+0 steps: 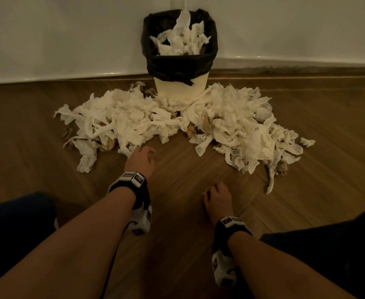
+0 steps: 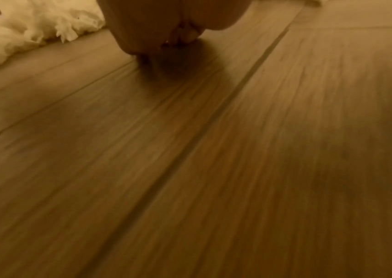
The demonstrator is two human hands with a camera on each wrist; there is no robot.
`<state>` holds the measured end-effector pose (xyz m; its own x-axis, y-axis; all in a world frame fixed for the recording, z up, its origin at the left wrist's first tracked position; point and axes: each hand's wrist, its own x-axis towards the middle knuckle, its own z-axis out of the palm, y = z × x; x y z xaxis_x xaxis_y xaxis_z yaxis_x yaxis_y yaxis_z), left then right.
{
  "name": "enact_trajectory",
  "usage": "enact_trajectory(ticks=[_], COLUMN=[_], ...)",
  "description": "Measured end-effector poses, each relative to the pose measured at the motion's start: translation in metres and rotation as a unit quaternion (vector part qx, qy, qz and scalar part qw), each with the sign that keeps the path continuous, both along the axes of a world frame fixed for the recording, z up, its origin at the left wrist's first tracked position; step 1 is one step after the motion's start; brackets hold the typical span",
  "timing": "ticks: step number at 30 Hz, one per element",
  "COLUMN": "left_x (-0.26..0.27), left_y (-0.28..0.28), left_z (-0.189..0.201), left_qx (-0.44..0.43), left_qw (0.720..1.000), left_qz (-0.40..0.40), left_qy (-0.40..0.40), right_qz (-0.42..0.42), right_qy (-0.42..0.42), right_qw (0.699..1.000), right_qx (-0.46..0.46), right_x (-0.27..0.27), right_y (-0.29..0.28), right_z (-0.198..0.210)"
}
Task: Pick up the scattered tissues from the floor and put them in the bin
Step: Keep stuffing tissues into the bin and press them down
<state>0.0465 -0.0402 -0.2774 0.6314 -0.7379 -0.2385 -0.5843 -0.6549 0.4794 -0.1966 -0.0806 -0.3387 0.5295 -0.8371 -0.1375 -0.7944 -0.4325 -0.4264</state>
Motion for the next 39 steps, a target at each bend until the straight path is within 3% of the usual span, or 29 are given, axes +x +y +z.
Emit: enact_trajectory(ticks=[6,13,19,23,26,30,36,39], left_x=[0.012,0.018,0.023,0.027,0.031,0.038,0.041,0.035], left_y=[0.008,0.016,0.021,0.024,0.027,0.023,0.011,0.009], left_z=[-0.003,-0.009,-0.011,-0.004,0.001,-0.002,-0.022,-0.026], left_qx=[-0.013,-0.024,-0.044,-0.042,0.009,0.074,0.149,0.129], left_qw=[0.999,0.997,0.995,0.991,0.992,0.992,0.989,0.992], left_qz=[0.047,0.078,0.089,0.117,0.112,0.046,-0.005,0.007], left_qy=[-0.001,0.002,-0.001,-0.055,-0.064,-0.096,-0.021,-0.011], right_qz=[-0.054,-0.037,-0.102,-0.14,-0.149,-0.124,-0.116,-0.122], right_qy=[-0.04,-0.066,-0.107,-0.14,-0.116,-0.032,0.039,0.035], right_qw=[0.997,0.995,0.987,0.98,0.982,0.991,0.992,0.991], right_qx=[0.027,0.058,0.056,0.03,0.021,0.026,0.04,0.046], right_x=[-0.003,-0.005,0.002,0.004,0.005,0.006,0.008,0.009], right_y=[0.002,-0.001,0.003,0.007,0.007,0.003,-0.001,-0.002], right_z=[-0.004,-0.001,-0.003,-0.005,-0.007,-0.012,-0.02,-0.022])
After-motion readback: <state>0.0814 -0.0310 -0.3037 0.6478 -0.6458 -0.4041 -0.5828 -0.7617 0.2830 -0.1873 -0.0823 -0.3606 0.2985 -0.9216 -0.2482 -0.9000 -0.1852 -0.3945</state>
